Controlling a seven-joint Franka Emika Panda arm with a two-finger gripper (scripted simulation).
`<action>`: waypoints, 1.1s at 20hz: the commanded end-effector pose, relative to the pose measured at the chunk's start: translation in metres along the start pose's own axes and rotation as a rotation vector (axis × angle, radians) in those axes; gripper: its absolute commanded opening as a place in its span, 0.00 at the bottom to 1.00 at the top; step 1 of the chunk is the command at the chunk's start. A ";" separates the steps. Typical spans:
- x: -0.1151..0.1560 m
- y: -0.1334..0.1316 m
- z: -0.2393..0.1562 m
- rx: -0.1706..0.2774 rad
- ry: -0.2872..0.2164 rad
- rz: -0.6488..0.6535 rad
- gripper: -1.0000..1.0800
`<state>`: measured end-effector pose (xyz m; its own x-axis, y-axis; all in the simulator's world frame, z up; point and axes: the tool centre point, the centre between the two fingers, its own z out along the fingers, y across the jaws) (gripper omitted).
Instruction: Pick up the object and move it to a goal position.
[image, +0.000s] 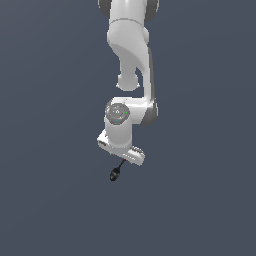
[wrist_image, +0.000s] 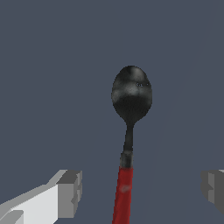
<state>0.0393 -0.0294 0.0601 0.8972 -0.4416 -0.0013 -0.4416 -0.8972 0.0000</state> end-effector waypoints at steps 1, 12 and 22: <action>0.000 0.000 0.004 0.000 0.000 0.001 0.96; 0.000 0.001 0.048 0.000 0.001 0.005 0.96; 0.001 0.000 0.050 0.000 0.001 0.005 0.00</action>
<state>0.0401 -0.0291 0.0109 0.8954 -0.4453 0.0002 -0.4453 -0.8954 -0.0008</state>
